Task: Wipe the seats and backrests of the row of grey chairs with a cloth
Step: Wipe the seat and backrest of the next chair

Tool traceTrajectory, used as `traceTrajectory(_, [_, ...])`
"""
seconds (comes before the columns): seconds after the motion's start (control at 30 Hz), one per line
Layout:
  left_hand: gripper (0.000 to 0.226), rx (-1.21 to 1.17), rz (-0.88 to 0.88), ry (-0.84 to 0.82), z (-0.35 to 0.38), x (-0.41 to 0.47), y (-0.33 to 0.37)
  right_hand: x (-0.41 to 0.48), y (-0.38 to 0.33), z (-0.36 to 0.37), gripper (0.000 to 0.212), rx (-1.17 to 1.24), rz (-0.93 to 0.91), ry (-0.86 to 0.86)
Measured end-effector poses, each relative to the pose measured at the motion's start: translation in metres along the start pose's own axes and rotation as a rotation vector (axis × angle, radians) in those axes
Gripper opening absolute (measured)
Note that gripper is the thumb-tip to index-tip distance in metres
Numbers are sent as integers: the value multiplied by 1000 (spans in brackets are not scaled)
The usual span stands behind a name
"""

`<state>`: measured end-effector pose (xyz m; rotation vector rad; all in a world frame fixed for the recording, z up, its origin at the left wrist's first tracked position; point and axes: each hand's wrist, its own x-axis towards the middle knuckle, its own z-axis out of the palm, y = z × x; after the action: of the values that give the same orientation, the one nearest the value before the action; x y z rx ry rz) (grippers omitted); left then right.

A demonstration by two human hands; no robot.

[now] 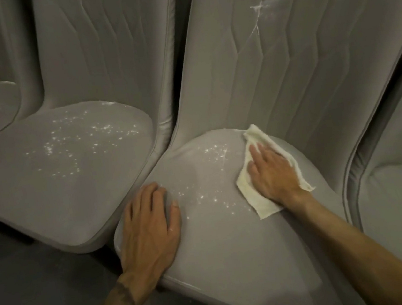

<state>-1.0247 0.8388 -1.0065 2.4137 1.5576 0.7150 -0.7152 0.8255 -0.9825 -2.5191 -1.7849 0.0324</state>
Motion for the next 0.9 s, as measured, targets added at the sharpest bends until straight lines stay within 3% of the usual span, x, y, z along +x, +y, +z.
traceTrajectory(0.13, [48,14,-13,19,0,1,1,8,-15,-2,61,41,200,28])
traceTrajectory(0.2, [47,16,-8,26,0,1,1,26,-53,2,61,82,129,-8])
traceTrajectory(0.27, [46,23,-4,32,1,1,0,36,-78,8,60,94,-70,-34])
traceTrajectory(0.37, [44,21,5,36,3,0,-3,35,-58,5,59,87,-252,-86])
traceTrajectory(0.47, [44,11,8,48,5,1,-2,34,-17,-1,58,30,-148,-14])
traceTrajectory(0.57, [43,19,-3,61,5,2,-2,45,-44,-2,59,58,18,-2])
traceTrajectory(0.67, [42,26,-6,56,3,2,-2,45,-103,7,60,82,-148,1])
traceTrajectory(0.77, [44,14,-3,24,-2,3,-2,34,-98,8,60,113,-401,-109])
traceTrajectory(0.9, [54,96,27,-39,-19,6,-15,38,-42,-2,56,81,-237,-69])
